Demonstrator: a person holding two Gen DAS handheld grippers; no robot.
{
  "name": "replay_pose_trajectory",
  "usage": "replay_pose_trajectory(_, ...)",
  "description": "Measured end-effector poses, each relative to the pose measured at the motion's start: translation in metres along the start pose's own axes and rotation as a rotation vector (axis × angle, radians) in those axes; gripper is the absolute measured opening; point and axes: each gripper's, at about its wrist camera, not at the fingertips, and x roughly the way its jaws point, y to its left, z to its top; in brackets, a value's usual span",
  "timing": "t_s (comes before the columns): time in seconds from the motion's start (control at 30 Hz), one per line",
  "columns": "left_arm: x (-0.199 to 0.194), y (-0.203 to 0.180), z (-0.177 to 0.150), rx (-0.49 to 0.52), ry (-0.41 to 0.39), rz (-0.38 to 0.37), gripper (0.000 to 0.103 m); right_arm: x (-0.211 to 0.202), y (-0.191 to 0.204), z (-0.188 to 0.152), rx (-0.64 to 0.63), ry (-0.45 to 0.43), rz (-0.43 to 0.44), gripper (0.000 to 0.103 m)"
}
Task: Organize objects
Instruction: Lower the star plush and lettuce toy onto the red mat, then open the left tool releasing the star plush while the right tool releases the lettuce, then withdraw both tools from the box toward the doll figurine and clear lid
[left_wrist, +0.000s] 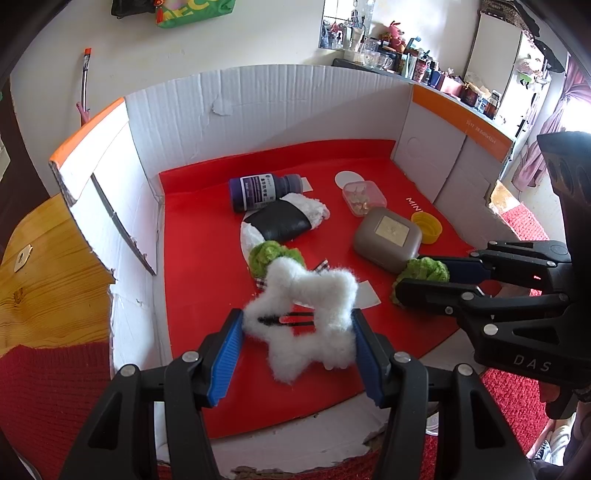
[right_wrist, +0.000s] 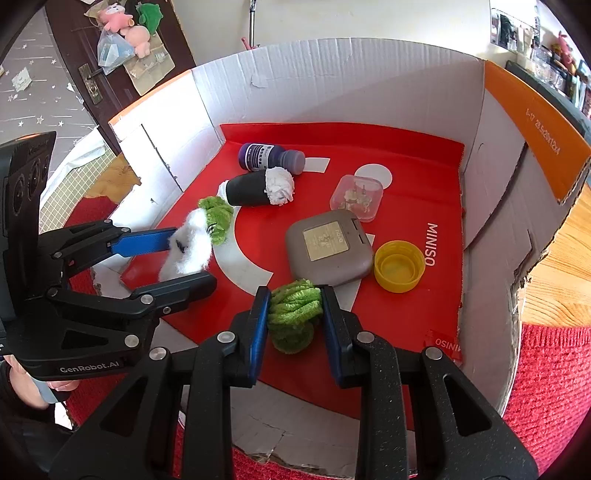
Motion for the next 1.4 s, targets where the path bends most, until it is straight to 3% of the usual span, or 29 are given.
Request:
replay_pose_trajectory(0.7, -0.006, 0.000, -0.001, -0.004, -0.027, 0.007, 0.060, -0.009, 0.002, -0.004, 0.010, -0.016, 0.012, 0.027)
replay_pose_trajectory(0.8, -0.009, -0.001, -0.002, -0.004, -0.035, 0.008, 0.060, -0.012, 0.003, -0.005, 0.011, -0.021, 0.013, 0.031)
replay_pose_trajectory(0.83, -0.010, -0.001, -0.003, -0.004, -0.038, 0.008, 0.060, -0.013, 0.004, -0.005, 0.009, -0.023, 0.013, 0.038)
replay_pose_trajectory(0.87, -0.012, -0.001, -0.003, -0.004, -0.041, 0.008, 0.060, -0.014, 0.006, -0.005, 0.007, -0.026, 0.014, 0.055)
replay_pose_trajectory(0.93, -0.014, -0.002, -0.004, -0.005, -0.046, 0.010, 0.061, -0.017, 0.011, -0.006, -0.003, -0.039, 0.013, 0.063)
replay_pose_trajectory(1.4, -0.036, 0.001, -0.013, -0.027, -0.089, 0.038, 0.073, -0.035, 0.017, -0.014, 0.007, -0.076, 0.010, 0.064)
